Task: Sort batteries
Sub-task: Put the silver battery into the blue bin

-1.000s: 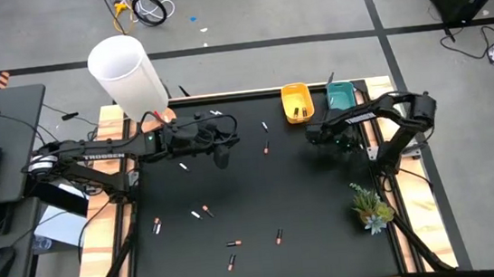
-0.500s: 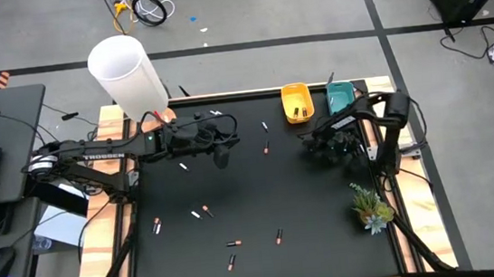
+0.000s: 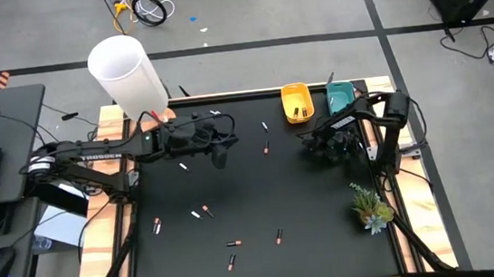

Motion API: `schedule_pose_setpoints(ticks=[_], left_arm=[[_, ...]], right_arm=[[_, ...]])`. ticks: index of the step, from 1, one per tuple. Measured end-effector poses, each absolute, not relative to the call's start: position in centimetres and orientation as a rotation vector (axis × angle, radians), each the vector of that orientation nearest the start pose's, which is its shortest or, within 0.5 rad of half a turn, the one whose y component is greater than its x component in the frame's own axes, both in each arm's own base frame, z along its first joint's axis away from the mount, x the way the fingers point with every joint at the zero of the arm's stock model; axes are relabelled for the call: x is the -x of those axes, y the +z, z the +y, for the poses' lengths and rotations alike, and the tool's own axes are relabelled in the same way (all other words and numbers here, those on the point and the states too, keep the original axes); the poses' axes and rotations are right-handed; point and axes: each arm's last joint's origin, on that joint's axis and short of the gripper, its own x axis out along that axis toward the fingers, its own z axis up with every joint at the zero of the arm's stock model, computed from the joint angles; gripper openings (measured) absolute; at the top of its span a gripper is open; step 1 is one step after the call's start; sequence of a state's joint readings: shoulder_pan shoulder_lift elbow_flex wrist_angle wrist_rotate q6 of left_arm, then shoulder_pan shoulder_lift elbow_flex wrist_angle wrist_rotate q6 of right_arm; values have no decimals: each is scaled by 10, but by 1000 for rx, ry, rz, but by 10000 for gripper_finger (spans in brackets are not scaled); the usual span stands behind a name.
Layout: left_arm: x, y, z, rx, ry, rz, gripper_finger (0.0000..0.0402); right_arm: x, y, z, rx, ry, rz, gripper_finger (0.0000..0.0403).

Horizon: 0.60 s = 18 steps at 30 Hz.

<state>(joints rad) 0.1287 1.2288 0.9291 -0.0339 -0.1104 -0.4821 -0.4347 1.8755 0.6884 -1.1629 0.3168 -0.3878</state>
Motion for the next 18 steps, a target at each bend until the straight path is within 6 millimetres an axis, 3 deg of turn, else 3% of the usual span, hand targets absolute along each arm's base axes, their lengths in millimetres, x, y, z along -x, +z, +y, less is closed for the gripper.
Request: schedule_pose_setpoints(ticks=[3, 11, 18], left_arm=[[-269, 311, 38, 476, 307, 248, 103], [-262, 316, 38, 472, 319, 229, 103], [-262, 316, 38, 471, 321, 232, 103]], right_arm=[[-159, 83, -84, 40, 102, 2399, 186], [-166, 86, -87, 9, 95, 2383, 186], [-203, 103, -97, -37, 43, 2248, 185]])
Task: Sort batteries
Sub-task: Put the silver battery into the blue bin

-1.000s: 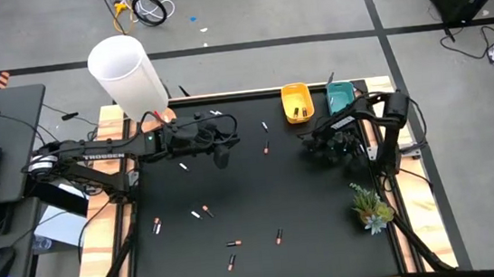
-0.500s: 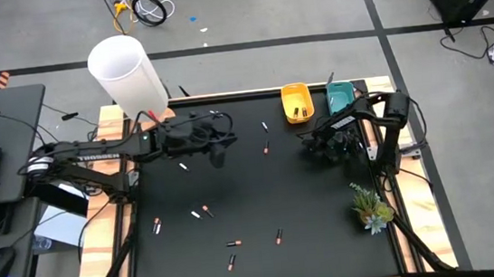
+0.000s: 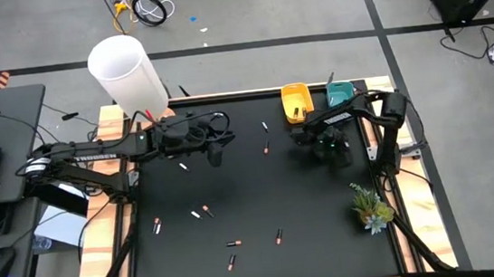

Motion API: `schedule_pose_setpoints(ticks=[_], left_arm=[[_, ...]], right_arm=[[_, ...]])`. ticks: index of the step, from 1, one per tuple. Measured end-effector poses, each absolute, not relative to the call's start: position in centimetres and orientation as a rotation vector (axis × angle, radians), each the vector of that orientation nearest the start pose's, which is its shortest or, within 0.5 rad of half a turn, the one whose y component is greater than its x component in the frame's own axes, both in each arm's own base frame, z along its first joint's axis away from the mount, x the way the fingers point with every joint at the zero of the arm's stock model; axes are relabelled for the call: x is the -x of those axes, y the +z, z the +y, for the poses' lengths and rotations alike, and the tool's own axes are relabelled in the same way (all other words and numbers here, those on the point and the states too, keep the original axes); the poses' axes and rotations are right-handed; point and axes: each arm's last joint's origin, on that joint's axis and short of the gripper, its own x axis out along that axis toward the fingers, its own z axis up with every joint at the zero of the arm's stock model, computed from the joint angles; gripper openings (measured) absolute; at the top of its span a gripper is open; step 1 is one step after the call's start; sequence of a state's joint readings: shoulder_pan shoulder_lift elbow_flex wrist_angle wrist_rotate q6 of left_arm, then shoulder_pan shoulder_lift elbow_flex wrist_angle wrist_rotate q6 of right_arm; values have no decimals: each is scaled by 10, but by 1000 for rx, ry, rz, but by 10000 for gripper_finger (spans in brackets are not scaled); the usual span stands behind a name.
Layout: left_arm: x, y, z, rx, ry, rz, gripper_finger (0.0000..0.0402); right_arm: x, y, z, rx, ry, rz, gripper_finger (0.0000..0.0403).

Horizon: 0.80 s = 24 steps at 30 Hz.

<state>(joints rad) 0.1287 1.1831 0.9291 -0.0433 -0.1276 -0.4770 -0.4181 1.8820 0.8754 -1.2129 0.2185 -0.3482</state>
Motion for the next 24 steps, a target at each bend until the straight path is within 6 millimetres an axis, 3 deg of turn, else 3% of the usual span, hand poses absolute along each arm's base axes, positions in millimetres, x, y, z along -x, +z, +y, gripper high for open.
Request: schedule_pose_setpoints(ticks=[16, 20, 24], left_arm=[[-262, 316, 38, 470, 322, 237, 103], [-262, 315, 38, 470, 323, 238, 103], [-261, 314, 38, 481, 328, 250, 103]], right_arm=[[-298, 169, -95, -14, 76, 1795, 191], [-308, 190, -98, -31, 132, 1611, 191], [-304, 213, -102, 67, 173, 1434, 191]])
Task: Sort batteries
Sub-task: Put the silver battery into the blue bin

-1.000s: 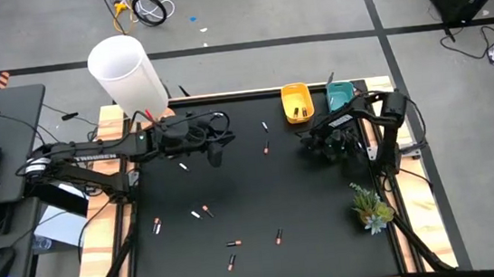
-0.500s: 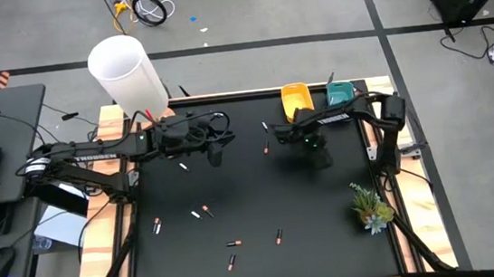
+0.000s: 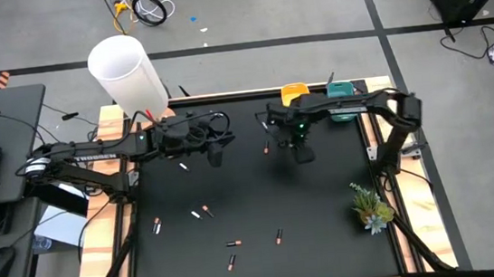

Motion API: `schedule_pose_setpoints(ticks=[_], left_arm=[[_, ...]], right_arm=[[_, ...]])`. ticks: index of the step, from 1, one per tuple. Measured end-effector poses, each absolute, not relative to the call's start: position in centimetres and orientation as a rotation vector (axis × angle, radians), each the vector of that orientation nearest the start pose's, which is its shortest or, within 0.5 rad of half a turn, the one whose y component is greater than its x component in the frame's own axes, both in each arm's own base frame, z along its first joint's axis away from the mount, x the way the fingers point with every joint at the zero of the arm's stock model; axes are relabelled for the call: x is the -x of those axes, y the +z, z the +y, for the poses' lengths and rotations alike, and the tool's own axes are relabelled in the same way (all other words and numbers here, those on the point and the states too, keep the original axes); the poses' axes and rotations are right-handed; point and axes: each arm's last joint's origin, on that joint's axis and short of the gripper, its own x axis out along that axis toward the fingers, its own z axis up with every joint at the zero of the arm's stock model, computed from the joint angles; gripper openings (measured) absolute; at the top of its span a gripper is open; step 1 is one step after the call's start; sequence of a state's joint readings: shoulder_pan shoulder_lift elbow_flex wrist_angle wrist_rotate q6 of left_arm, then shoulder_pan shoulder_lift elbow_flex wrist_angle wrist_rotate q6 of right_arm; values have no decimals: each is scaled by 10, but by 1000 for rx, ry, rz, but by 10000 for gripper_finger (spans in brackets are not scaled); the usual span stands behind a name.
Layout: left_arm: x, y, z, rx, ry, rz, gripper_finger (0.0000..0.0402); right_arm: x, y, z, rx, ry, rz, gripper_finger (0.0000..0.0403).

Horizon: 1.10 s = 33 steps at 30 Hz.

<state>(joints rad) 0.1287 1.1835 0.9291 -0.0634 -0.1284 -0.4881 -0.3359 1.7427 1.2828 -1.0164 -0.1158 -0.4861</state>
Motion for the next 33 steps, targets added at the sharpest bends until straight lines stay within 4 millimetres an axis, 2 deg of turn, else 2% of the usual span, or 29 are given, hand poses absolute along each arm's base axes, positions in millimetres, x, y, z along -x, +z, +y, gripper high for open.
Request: schedule_pose_setpoints(ticks=[5, 11, 18, 24, 33], left_arm=[[-260, 311, 37, 497, 338, 281, 103], [-260, 310, 37, 493, 339, 289, 103], [-260, 311, 38, 466, 339, 291, 103], [-260, 311, 38, 460, 358, 287, 103], [-260, 311, 39, 456, 376, 282, 103]], right_arm=[[-292, 234, -110, 172, 189, 1259, 191], [-277, 243, -137, 201, 5, 1280, 191], [-242, 257, -178, 80, -245, 1291, 191], [-206, 258, -210, 31, -470, 1416, 191], [-153, 254, -237, -237, -752, 1552, 191]])
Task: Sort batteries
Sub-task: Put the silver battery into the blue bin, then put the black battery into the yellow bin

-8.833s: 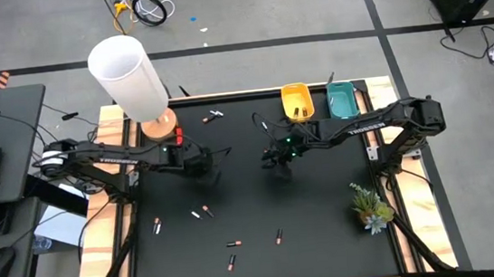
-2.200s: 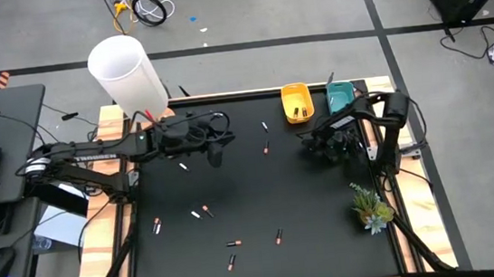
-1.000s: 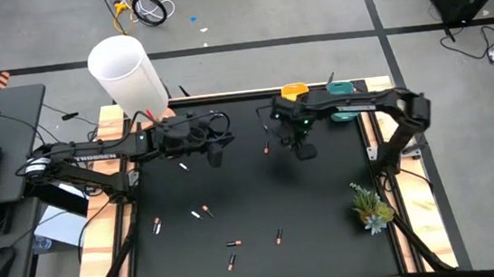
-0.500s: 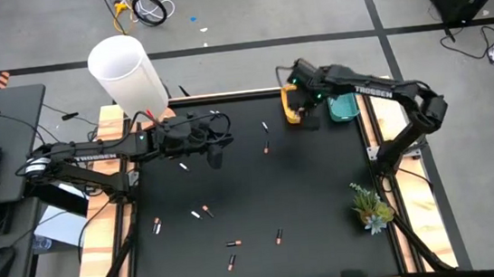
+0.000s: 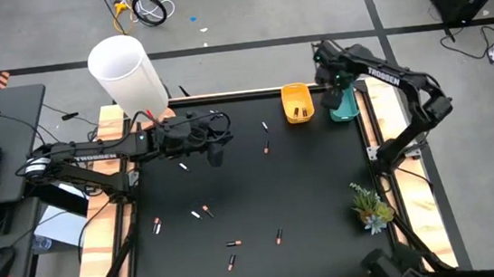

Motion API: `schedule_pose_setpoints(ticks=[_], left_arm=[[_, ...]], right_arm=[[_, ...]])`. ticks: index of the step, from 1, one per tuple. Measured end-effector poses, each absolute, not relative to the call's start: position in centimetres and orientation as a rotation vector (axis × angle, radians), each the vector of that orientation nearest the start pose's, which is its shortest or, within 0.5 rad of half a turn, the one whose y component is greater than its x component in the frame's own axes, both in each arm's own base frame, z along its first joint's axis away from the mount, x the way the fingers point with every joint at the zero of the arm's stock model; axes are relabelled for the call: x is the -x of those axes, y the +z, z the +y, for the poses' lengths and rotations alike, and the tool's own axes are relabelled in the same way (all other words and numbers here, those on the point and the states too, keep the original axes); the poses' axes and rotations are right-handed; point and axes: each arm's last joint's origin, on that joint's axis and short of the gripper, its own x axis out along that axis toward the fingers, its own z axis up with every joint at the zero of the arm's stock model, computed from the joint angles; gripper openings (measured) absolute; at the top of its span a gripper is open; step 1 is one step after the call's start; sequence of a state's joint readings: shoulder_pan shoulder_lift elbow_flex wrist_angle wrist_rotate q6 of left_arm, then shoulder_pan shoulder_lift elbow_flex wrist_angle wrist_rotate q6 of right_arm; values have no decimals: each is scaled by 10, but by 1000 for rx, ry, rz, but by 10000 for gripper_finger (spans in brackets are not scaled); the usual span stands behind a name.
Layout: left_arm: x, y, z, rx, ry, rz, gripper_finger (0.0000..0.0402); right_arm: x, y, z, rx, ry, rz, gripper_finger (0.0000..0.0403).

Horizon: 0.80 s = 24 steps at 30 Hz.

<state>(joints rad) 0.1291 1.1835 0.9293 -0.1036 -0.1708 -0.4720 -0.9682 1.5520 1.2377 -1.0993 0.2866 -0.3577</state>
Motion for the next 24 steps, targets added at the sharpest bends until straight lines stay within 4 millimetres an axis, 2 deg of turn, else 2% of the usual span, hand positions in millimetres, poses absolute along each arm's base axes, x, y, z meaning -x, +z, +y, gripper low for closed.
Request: schedule_pose_setpoints(ticks=[4, 10, 13, 19, 24], left_arm=[[-260, 311, 39, 455, 379, 281, 103], [-260, 311, 39, 457, 380, 277, 103], [-260, 311, 39, 459, 380, 273, 103], [-260, 311, 39, 465, 380, 273, 103], [-260, 311, 39, 480, 382, 270, 103]], right_arm=[[-143, 254, -241, -289, -783, 1559, 203], [-143, 254, -242, -293, -786, 1544, 258], [-144, 254, -242, -295, -793, 1536, 273], [-146, 254, -241, -295, -791, 1533, 268], [-164, 258, -231, -290, -744, 1488, 261]])
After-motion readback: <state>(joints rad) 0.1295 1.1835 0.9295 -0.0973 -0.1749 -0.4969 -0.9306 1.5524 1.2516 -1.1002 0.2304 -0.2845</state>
